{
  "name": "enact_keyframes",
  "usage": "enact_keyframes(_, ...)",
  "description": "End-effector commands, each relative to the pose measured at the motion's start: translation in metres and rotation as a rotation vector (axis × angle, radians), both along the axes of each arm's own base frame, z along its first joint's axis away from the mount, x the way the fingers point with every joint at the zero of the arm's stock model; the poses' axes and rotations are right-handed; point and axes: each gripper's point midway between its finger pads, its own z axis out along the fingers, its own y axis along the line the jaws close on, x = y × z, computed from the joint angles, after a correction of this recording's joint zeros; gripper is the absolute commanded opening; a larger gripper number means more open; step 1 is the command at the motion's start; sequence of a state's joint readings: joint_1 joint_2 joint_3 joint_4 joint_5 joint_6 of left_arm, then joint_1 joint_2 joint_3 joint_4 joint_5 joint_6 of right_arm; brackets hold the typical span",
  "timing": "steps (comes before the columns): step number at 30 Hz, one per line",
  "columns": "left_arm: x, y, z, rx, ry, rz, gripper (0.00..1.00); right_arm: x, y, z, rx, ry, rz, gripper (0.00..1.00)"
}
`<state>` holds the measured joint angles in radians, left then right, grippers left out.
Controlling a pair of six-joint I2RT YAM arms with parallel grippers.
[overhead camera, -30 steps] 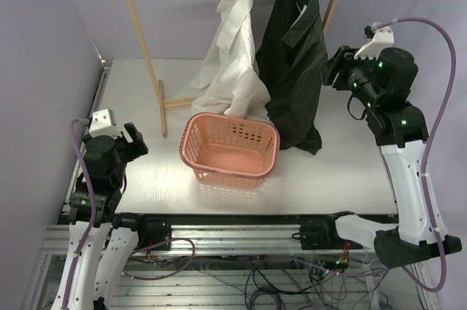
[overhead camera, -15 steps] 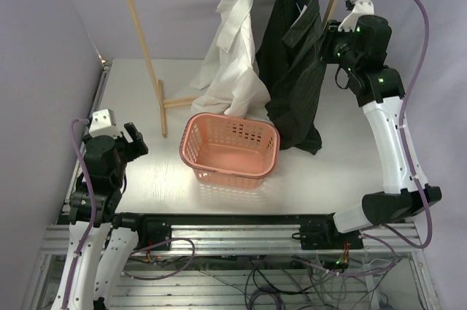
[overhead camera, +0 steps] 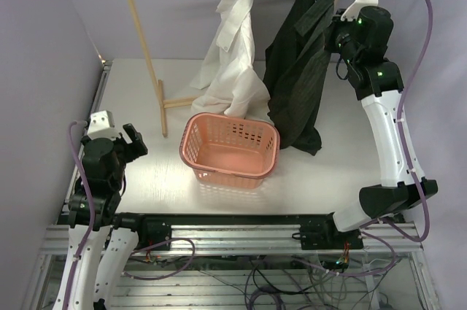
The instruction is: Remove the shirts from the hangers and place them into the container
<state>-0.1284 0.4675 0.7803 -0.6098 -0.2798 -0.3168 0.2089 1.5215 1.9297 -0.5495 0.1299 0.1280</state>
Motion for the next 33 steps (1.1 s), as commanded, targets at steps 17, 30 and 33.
enact_keyframes(17, 0.002, -0.022, 0.03, -0.027, -0.134, -0.129, 0.99, -0.06, -0.013, 0.112, -0.147, -0.373, 0.044, 0.0)
enact_keyframes(30, 0.002, -0.102, 0.091, -0.168, -0.306, -0.559, 0.92, -0.128, -0.018, 0.125, -0.111, -0.404, 0.086, 0.0)
enact_keyframes(33, 0.003, -0.127, 0.124, -0.207, -0.332, -0.708, 0.89, -0.155, -0.011, 0.114, -0.09, -0.391, 0.155, 0.0)
